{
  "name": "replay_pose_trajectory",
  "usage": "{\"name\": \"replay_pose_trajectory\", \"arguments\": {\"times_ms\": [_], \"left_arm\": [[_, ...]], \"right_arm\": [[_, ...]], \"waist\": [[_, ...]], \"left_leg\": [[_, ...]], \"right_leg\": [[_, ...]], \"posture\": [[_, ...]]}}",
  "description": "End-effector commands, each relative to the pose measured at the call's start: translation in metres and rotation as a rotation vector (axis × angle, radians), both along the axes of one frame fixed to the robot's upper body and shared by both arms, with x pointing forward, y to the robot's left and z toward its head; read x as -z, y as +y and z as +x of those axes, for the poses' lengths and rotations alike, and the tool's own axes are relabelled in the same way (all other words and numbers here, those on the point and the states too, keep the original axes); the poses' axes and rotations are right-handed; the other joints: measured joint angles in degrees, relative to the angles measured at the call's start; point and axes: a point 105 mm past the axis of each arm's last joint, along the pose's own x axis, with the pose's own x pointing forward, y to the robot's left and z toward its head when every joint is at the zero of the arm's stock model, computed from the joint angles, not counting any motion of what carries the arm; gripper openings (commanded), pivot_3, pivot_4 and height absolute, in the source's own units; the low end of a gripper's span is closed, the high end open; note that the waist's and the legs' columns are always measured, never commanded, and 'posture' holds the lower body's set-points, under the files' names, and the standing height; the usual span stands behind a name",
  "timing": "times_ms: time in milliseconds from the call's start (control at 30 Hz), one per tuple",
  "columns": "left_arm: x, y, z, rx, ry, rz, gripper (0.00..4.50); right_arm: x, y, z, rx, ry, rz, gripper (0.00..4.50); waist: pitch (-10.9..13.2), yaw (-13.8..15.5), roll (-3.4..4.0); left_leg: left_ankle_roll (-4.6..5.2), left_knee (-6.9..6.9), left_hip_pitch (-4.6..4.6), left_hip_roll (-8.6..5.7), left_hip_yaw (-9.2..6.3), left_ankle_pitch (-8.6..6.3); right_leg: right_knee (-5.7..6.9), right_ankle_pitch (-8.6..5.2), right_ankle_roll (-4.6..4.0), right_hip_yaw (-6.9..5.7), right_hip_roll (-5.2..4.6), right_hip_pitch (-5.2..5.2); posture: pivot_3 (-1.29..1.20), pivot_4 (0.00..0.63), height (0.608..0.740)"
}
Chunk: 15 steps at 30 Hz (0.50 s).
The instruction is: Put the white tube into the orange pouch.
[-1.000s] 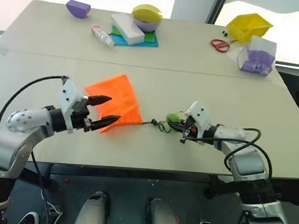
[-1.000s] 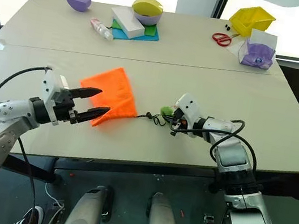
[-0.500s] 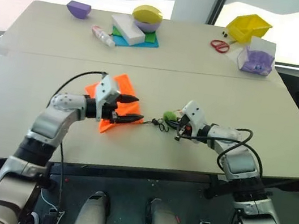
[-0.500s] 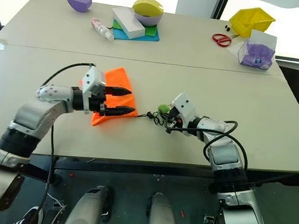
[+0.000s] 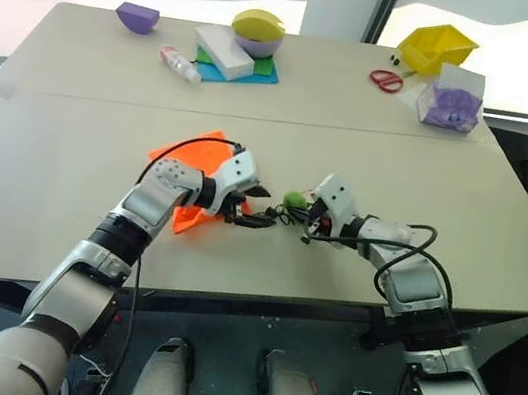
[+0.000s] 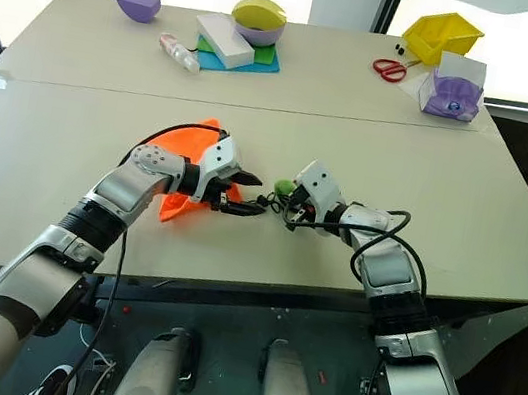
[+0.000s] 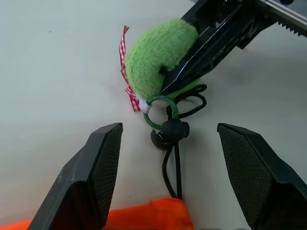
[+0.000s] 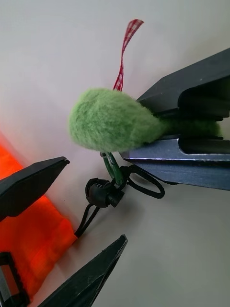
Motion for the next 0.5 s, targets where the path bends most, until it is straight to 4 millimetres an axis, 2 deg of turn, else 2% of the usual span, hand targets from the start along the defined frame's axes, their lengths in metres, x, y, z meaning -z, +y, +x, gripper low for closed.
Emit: {"name": "replay_pose_trajectory", "arguments": {"times_ms": [33, 200, 400, 433, 467, 500], "left_arm": [[-0.0001, -0.0002, 0.0005, 0.001, 0.006, -0.005, 3.38], [0.0011, -0.0066, 0.0041, -0.015, -0.010, -0.005, 3.38], [0.0067, -0.0003, 0.0037, -0.014, -0.030, 0.029, 3.38], [0.0077, 0.0006, 0.0040, -0.016, -0.035, 0.039, 2.87], [0.0089, 0.0008, 0.0037, -0.012, -0.040, 0.050, 2.59], [0.0093, 0.0008, 0.0036, -0.006, -0.053, 0.058, 2.59]], "right_arm": [[-0.0108, 0.0048, -0.0013, -0.011, -0.046, 0.007, 0.00], [-0.0081, 0.0068, -0.0011, -0.009, -0.043, 0.004, 0.00], [-0.0075, 0.0053, -0.0023, -0.005, -0.034, 0.002, 0.00], [-0.0072, 0.0050, -0.0026, -0.005, -0.034, 0.000, 0.00], [-0.0071, 0.0048, -0.0026, -0.005, -0.034, -0.002, 0.00], [-0.0071, 0.0044, -0.0022, -0.003, -0.037, -0.006, 0.00]], "waist": [[0.00, 0.00, 0.00], [0.00, -0.01, 0.00], [0.00, -0.01, 0.00], [0.00, 0.00, 0.00], [0.00, 0.01, 0.00], [0.00, 0.02, 0.00]], "left_leg": [[0.00, 0.01, 0.00, 0.00, 0.00, 0.00], [0.00, 0.07, -0.01, -0.01, 0.01, 0.00], [0.00, 0.02, 0.01, 0.00, -0.01, 0.00], [0.00, 0.02, 0.01, 0.00, -0.01, 0.00], [0.00, 0.02, 0.00, 0.00, 0.00, 0.00], [0.00, 0.03, 0.00, 0.00, 0.00, 0.00]], "right_leg": [[0.00, 0.00, 0.00, 0.00, 0.00, 0.00], [0.00, 0.00, 0.00, 0.00, -0.03, 0.03], [0.01, 0.00, 0.00, 0.00, 0.00, 0.01], [0.01, 0.00, 0.00, 0.00, 0.00, 0.01], [0.00, 0.00, 0.00, 0.00, -0.01, 0.01], [0.00, 0.00, 0.00, 0.00, -0.01, 0.01]], "posture": [[0.00, 0.150, 0.740], [0.00, 0.150, 0.740], [0.00, 0.150, 0.740], [0.00, 0.150, 0.740], [0.00, 0.150, 0.740], [0.00, 0.150, 0.740]]}}
